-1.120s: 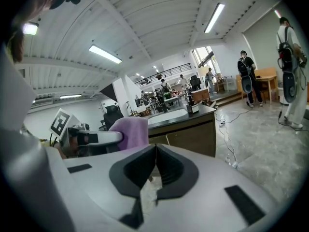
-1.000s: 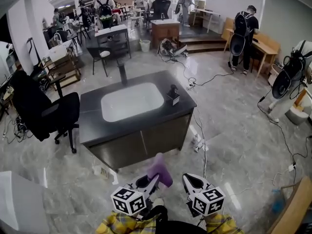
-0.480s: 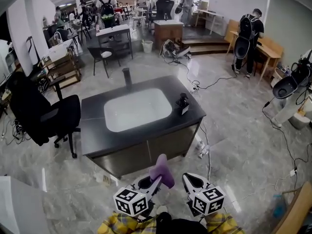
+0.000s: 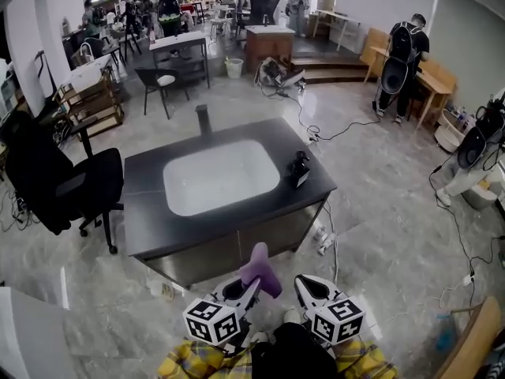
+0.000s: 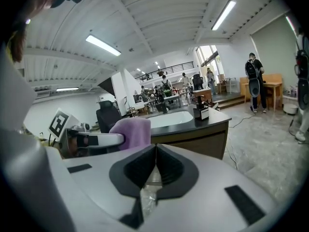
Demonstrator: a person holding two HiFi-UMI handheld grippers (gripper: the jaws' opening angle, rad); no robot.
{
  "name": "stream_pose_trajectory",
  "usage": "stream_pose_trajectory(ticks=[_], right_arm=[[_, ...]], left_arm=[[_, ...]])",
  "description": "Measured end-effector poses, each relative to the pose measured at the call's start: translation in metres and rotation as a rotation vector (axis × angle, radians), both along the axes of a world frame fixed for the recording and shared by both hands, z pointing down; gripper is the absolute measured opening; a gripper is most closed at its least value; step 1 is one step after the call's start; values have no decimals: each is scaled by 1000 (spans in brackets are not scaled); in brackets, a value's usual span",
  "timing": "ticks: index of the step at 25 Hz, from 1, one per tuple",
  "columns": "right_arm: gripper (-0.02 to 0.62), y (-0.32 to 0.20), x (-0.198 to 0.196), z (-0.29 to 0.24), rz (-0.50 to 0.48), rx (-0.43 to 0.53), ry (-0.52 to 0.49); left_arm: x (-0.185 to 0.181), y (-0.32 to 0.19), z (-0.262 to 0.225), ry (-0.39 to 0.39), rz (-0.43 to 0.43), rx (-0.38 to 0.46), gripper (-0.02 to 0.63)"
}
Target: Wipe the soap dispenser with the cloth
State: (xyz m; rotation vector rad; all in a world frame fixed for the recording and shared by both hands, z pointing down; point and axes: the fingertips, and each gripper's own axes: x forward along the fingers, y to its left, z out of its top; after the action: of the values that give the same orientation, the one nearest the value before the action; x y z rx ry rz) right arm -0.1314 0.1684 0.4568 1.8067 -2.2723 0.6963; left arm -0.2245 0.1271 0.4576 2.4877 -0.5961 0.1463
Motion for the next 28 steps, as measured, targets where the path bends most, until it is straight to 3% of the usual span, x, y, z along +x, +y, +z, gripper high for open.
stream_pose_trajectory(ticks=[11, 28], right_arm=[[6, -45, 21, -2, -25, 21, -3], [6, -150, 126, 5, -78, 16, -19]], left_arm=[[20, -44, -8, -5, -44, 23, 64], [129, -138, -6, -16, -79, 22, 64]])
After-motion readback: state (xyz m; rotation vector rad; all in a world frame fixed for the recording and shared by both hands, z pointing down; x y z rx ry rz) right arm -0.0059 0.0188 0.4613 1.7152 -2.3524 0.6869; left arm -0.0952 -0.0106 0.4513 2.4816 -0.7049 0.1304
